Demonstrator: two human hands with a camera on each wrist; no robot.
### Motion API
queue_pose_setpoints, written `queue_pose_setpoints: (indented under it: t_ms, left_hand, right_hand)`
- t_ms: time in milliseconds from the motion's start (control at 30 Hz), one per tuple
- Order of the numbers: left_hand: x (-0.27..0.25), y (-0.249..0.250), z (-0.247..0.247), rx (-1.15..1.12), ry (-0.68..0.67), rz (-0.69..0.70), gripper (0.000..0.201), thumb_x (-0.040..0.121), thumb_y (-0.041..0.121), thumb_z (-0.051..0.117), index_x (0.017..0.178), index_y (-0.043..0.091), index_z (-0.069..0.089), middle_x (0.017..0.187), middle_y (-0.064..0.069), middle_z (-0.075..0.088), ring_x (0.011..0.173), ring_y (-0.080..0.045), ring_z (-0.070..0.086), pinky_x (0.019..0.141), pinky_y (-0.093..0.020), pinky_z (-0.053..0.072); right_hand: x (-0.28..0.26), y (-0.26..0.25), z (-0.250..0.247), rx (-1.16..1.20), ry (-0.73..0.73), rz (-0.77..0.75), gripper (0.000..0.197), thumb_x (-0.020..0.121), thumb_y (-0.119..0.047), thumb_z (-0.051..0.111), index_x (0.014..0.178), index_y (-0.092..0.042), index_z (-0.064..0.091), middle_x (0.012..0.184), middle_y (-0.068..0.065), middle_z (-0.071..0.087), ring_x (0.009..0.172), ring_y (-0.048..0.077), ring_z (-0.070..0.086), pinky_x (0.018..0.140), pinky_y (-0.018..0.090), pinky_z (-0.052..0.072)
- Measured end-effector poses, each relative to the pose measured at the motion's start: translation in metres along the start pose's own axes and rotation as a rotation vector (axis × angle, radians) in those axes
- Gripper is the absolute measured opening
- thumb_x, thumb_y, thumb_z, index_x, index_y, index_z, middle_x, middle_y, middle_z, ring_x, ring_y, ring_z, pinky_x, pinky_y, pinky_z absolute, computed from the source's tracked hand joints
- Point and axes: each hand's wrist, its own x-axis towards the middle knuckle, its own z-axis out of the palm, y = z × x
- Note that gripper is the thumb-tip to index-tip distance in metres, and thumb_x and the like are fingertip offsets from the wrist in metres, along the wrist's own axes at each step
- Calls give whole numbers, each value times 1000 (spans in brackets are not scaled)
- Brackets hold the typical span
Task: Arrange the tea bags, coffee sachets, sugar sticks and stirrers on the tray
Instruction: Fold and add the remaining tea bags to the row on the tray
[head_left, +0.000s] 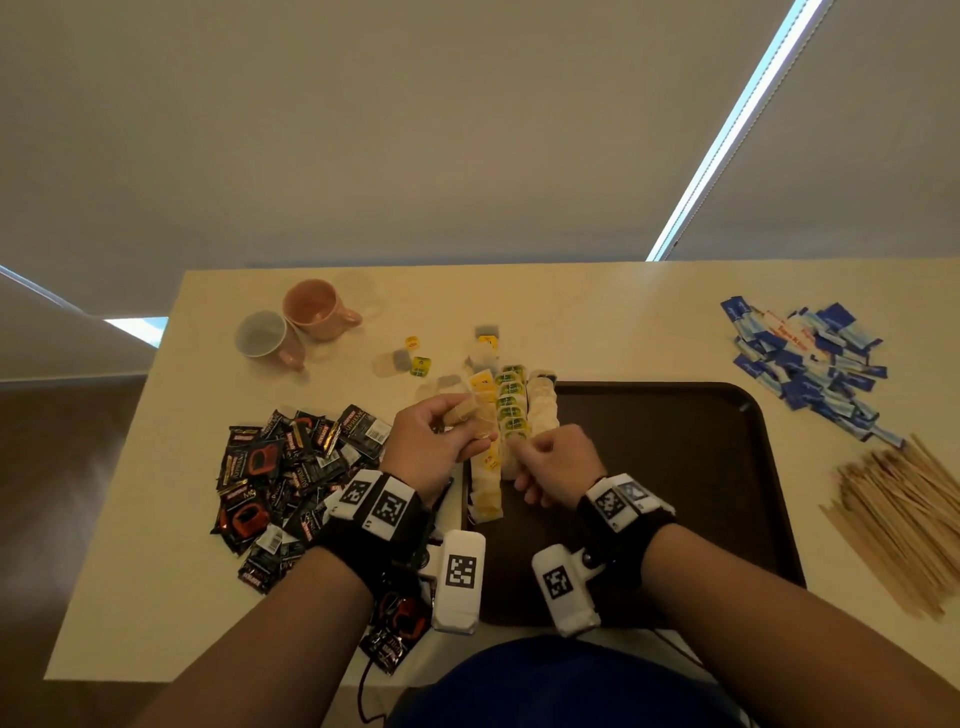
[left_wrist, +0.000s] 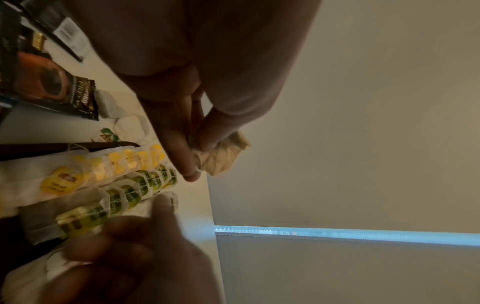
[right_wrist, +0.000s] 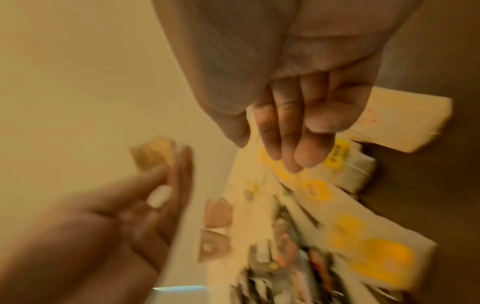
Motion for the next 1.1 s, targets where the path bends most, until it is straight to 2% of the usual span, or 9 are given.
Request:
queue_pose_setpoints:
  t_ms: [100,200,300,400,567,667,767,900,1100]
  left_hand:
    - [0,5,5,229,7,182,32,82,-4,75,95,25,70,95,-4,70,85,-11,70,78,-29,60]
    - [-2,10,11,359,7,388,36,77,0,81,94,30,70,87,2,72,81,-7,66,67,-22,52]
    - [-6,16,17,369,13,495,37,75,-1,82,89,31,70,84,4,73,75,-6,63,59,-24,44]
    - [-12,18,19,404,-49,561,32,74,-3,81,89,24,71,87,4,75,80,-10,67,67,-29,50]
    - [-15,14,19,287,-105,385,43,88,-19,53,117,10,66,119,-6,68,101,-12,70,80,-25,57]
    - [-19,19,20,93,-190,167,31,95,-9,52,109,12,69,106,-10,73,92,-16,72,74,-29,59]
    - [-19,21,19,226,-182,257,16,92,4,66,94,18,73,89,-9,75,82,-21,72,72,-36,62]
    - [-16,21,20,275,-137,320,13,87,4,72,85,17,73,79,-9,73,69,-13,70,64,-27,59]
    - [-15,20,16,245,-110,327,10,86,5,74,96,4,76,91,-18,75,87,-35,73,80,-43,61]
  right_hand:
    - [-15,-28,-22,190,-79,-82,52,100,-41,52,83,4,72,72,15,72,51,17,63,45,24,48]
    - [-25,-46,-35,311,-163,-96,53,100,-44,51,86,3,71,76,17,72,53,17,61,45,22,45]
    - [-29,-46,-42,463,-209,-60,36,97,-34,60,93,0,68,73,12,68,53,16,56,45,22,42]
    - [-28,-39,-48,576,-225,-73,21,95,-16,63,100,4,66,70,11,60,53,15,51,42,21,39]
    - [-36,-41,-58,450,-105,-237,11,93,-10,66,91,0,70,61,11,59,46,12,50,43,19,40]
    - [-39,-46,-63,260,-31,-379,9,91,-12,68,90,-4,71,60,8,63,46,9,55,46,19,44]
    - [-40,-48,-65,105,16,-491,9,89,-16,71,89,-7,73,67,8,70,54,11,61,52,21,49]
    - [-42,-51,-65,8,22,-562,12,88,-19,73,89,-7,74,72,8,71,58,10,63,55,22,52]
    - [-44,-49,-69,34,-14,-549,11,88,-14,72,98,-10,73,77,5,73,63,12,67,58,24,55]
